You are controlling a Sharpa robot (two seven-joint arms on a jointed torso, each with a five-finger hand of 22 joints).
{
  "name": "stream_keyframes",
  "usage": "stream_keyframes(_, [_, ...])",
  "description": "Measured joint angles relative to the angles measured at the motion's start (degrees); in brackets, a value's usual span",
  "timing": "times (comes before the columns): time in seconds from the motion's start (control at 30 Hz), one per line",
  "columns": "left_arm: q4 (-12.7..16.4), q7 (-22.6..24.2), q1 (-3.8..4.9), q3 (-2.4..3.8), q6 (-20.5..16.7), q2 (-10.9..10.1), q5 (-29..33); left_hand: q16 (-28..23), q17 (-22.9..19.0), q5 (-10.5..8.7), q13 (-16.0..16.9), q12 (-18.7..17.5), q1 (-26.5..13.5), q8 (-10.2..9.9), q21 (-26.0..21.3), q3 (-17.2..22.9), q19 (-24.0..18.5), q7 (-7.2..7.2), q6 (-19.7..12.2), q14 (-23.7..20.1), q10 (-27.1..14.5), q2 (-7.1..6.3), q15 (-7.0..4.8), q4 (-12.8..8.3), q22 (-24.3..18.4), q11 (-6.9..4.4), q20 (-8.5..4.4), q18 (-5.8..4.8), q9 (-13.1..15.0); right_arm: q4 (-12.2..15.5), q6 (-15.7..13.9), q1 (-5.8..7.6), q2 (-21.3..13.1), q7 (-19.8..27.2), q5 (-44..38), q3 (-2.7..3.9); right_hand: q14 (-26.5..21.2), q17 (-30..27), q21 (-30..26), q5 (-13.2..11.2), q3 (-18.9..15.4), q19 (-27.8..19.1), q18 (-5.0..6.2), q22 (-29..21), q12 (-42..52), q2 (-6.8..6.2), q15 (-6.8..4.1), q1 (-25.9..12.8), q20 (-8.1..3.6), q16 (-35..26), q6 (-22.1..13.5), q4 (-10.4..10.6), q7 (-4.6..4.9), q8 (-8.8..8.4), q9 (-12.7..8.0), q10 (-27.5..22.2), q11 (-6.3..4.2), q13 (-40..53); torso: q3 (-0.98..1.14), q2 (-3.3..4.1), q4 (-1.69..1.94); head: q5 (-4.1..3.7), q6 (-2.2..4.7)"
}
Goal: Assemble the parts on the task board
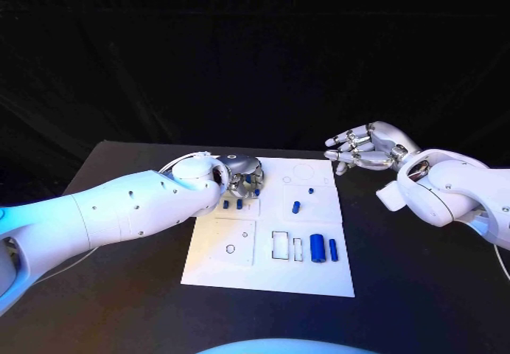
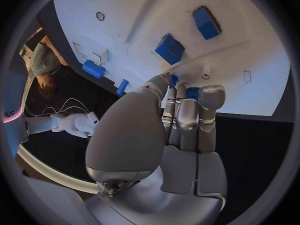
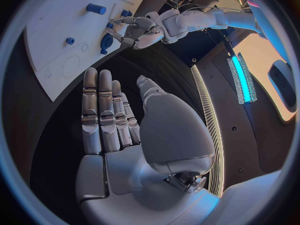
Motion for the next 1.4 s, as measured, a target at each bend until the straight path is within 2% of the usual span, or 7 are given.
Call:
stream_keyframes(0.23, [-0.7,0.2,-0.01,0.01,0.1,0.5,-0.1,0.5,-0.2,-0.24,-1.1,-1.2,0.0,-1.3,0.9,1.5,0.0,0.00,0.4,0.2,1.3,0.00,-0.19,-0.1,0.9,-0.30,0.00,0.00,-0.8,0.0,0.0,-0.01,0.1,0.0,0.0,0.00,0.0,0.0,0.0,0.0,0.0,0.0,0.00,0.0,0.0,0.00,0.00,0.0,0.00,0.0,0.0,0.0,0.00,0.00,0.0,0.0,0.00,0.0,0.02,-0.02,0.03,-0.04,-0.13])
stream_keyframes(0.43, [-1.4,0.3,-0.02,0.01,0.2,1.0,-0.1,0.8,-0.2,-0.24,-1.7,-1.6,0.0,-1.7,1.3,2.3,0.0,-0.11,0.9,0.3,2.2,0.00,-0.27,-0.4,1.5,-0.41,0.00,0.00,-1.2,0.0,0.0,-0.01,0.2,0.0,0.0,0.00,0.0,0.0,-0.2,0.0,0.0,0.0,0.00,-0.1,0.0,0.00,0.00,0.0,0.00,-0.2,0.0,0.0,0.00,0.00,0.0,0.0,0.00,0.0,0.03,-0.03,0.03,0.03,-0.23])
stream_keyframes(0.47, [-1.5,0.3,-0.02,0.01,0.3,1.0,-0.1,0.9,-0.2,-0.24,-1.8,-1.8,0.0,-1.7,1.7,2.6,0.0,-0.04,1.1,0.5,2.7,0.00,-0.47,-0.4,1.8,-0.41,0.00,-0.70,-1.2,0.0,0.0,-0.01,0.2,0.0,0.0,0.00,0.0,0.0,-0.2,0.0,0.0,0.0,0.00,-0.1,0.0,0.00,0.00,0.0,0.00,-0.2,0.0,0.0,0.00,0.00,0.0,0.0,0.00,-0.1,0.03,-0.03,0.03,0.03,-0.26])
stream_keyframes(0.53, [-1.6,0.4,-0.02,0.01,0.3,1.1,-0.1,1.0,-0.2,-0.24,-1.9,-2.0,0.0,-1.7,1.9,2.8,0.0,-0.10,1.5,0.5,3.1,0.03,-0.50,-0.5,2.0,-0.48,-0.02,-0.87,-1.3,0.0,0.0,-0.01,0.2,0.0,0.0,0.00,0.0,0.0,-0.2,0.0,0.0,0.0,0.00,-0.1,0.0,0.00,0.00,0.0,0.00,-0.2,0.0,0.0,0.00,0.00,0.0,0.0,0.00,-0.1,0.03,-0.03,0.03,0.03,-0.29])
stream_keyframes(0.8, [-2.4,0.7,-0.03,0.03,0.9,1.6,0.0,1.3,-0.7,-0.24,-2.9,-4.4,-0.2,-2.2,2.7,4.6,0.2,-0.50,3.8,1.0,6.8,0.22,-1.02,-1.5,2.9,-1.24,-0.21,-0.87,-1.6,0.0,0.0,-0.01,0.2,0.0,0.0,0.00,0.0,0.0,-0.2,0.0,0.0,0.0,0.00,-0.1,0.0,0.00,0.00,0.0,0.00,-0.2,0.0,0.0,0.00,0.00,0.0,0.0,0.00,0.0,0.03,-0.07,0.04,-0.04,-0.47])
stream_keyframes(1.3, [-3.2,1.5,-0.02,0.11,1.6,2.2,0.4,1.8,-1.4,-0.47,-3.5,-7.8,-1.0,-3.0,3.8,6.6,0.4,-0.71,7.1,1.0,11.3,0.72,-1.02,-3.5,4.2,-1.51,-0.41,-0.87,-2.1,0.0,0.0,-0.01,0.2,0.0,0.0,0.00,0.0,0.0,-0.2,0.0,0.0,0.0,0.00,-0.1,0.0,0.00,0.00,0.0,0.00,-0.2,0.0,0.0,0.00,0.00,0.0,0.0,0.00,0.0,0.02,-0.07,0.07,-0.16,-0.54])
stream_keyframes(1.4, [-3.2,1.7,-0.05,0.11,1.5,2.1,0.7,1.8,-1.2,-0.50,-3.5,-8.3,-2.1,-3.1,3.8,6.5,0.4,-0.64,7.4,1.2,11.6,0.37,-1.23,-3.4,4.3,-1.46,-0.41,-0.87,-2.1,0.0,0.0,-0.01,0.2,0.0,0.0,0.00,0.0,0.0,-0.2,0.0,0.0,0.0,0.00,-0.1,0.0,0.00,0.00,0.0,0.00,-0.2,0.0,0.0,0.00,0.00,0.0,0.0,0.00,0.0,0.01,-0.07,0.07,-0.16,-0.49])
